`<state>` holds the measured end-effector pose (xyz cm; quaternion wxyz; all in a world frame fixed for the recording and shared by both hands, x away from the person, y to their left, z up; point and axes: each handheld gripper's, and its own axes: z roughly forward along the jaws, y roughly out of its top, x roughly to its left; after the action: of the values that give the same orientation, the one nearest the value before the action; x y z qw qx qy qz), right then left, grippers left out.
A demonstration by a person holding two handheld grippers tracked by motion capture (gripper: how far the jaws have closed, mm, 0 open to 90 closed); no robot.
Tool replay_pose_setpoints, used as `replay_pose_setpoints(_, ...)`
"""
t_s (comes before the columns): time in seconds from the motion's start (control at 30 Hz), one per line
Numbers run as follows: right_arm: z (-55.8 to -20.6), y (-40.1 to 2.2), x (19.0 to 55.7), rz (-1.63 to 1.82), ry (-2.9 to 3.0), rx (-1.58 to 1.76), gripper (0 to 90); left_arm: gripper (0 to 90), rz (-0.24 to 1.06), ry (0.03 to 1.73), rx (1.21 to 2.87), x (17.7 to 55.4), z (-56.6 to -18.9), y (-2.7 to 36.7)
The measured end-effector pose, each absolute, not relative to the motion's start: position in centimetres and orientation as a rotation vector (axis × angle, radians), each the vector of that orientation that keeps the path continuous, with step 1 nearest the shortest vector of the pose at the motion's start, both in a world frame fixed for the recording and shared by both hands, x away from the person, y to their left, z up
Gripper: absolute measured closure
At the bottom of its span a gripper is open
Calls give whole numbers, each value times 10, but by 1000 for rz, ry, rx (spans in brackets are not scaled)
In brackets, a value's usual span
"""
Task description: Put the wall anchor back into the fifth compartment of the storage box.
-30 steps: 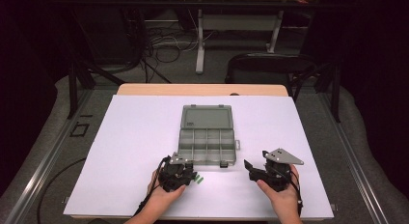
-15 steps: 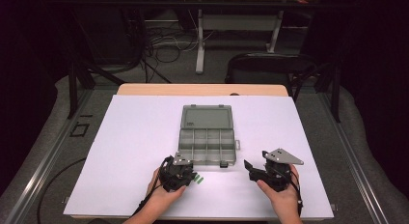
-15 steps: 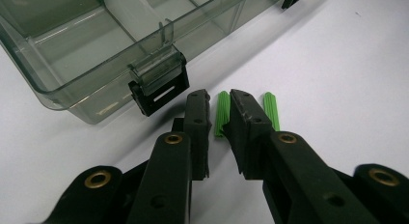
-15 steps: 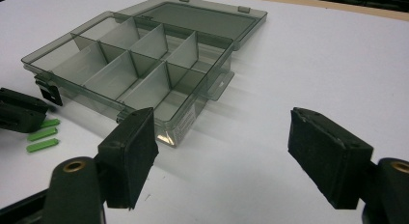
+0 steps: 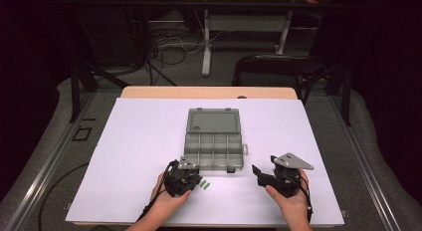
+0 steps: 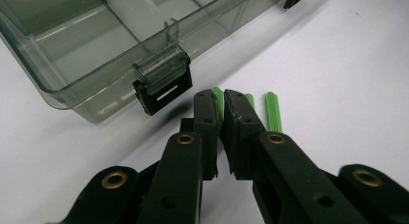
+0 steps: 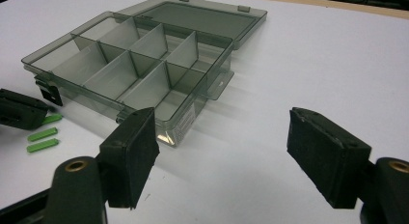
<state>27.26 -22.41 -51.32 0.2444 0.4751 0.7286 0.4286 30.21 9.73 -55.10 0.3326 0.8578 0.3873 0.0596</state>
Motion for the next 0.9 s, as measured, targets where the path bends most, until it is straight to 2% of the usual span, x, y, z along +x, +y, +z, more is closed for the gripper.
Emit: replay_pose_setpoints(0.9,-512,-225,272,1178,1983,1309,257,846,147,1016,2158,299,-532,113)
